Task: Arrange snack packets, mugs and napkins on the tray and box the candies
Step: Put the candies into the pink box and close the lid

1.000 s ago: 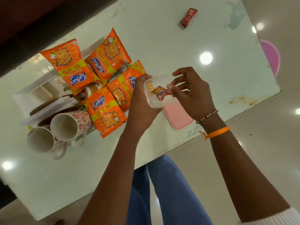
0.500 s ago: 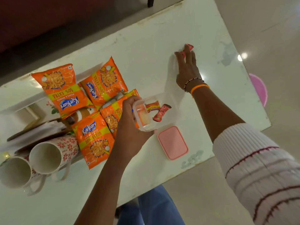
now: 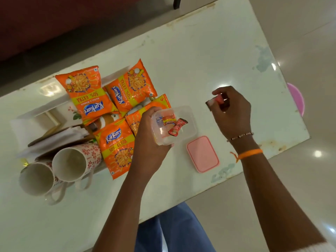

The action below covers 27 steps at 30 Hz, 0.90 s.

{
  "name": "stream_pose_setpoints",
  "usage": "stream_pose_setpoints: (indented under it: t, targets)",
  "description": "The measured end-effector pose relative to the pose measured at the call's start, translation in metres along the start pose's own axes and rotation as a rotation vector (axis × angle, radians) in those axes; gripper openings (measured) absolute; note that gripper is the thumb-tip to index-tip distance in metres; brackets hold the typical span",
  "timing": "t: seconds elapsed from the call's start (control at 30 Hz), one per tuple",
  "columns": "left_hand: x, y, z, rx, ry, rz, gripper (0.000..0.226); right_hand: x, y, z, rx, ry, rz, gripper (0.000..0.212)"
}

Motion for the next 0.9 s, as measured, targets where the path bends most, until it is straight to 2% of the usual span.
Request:
stream_pose_setpoints:
  t: [0.1, 0.17, 0.2, 0.27, 0.33, 0.37, 0.43, 0.5, 0.57, 0.67, 0.77, 0.83, 0.9]
  targets:
    - [-0.003, 0.012, 0.003, 0.016, -0.055, -0.003, 0.081, 0.015, 0.052, 0.046, -0.085, -0.097, 0.164, 0.018]
    - [-0.007, 0.019, 0.005, 0.018, -0.056, 0.001, 0.079, 0.032, 0.083, 0.065, -0.144, -0.063, 0.32, 0.028]
    - [-0.009, 0.024, 0.006, 0.018, -0.062, 0.007, 0.079, 0.035, 0.094, 0.067, -0.161, -0.03, 0.341, 0.032]
    - [-0.014, 0.033, 0.008, 0.007, -0.053, 0.032, 0.08, 0.024, 0.099, 0.054, -0.115, -0.012, 0.233, 0.026]
    - [-0.02, 0.041, 0.01, 0.003, -0.062, 0.046, 0.081, 0.009, 0.1, 0.022, 0.024, -0.001, 0.079, 0.018]
    - [-0.023, 0.045, 0.011, 0.009, -0.077, 0.054, 0.082, 0.009, 0.103, 0.003, 0.098, 0.047, 0.053, 0.019]
    - [-0.028, 0.052, 0.014, 0.016, -0.084, 0.071, 0.083, 0.025, 0.111, -0.033, 0.221, 0.202, 0.135, 0.033]
    - [-0.033, 0.057, 0.016, 0.016, -0.095, 0.08, 0.084, 0.051, 0.123, -0.06, 0.317, 0.326, 0.29, 0.061]
    - [-0.038, 0.062, 0.019, 0.008, -0.109, 0.089, 0.086, 0.066, 0.133, -0.073, 0.336, 0.43, 0.347, 0.081]
    - [-0.044, 0.072, 0.026, -0.02, -0.108, 0.112, 0.086, 0.073, 0.142, -0.072, 0.223, 0.579, 0.325, 0.078]
    - [-0.046, 0.082, 0.031, -0.033, -0.094, 0.15, 0.086, 0.065, 0.151, -0.071, 0.291, 0.498, 0.306, 0.085]
    - [-0.046, 0.086, 0.034, -0.043, -0.058, 0.16, 0.085, 0.048, 0.153, -0.064, 0.342, 0.298, 0.185, 0.085]
    - [-0.049, 0.088, 0.038, -0.05, -0.032, 0.153, 0.085, 0.027, 0.16, -0.052, 0.341, -0.003, 0.041, 0.076]
Point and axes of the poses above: each hand's wrist, its own y-axis away from the middle knuckle, its own x-axis out of the palm, z = x × y, the point moved 9 cm from there along -y, towards the middle knuckle, and after that the axes turned 2 degrees about -z, right-handed, at the moved point
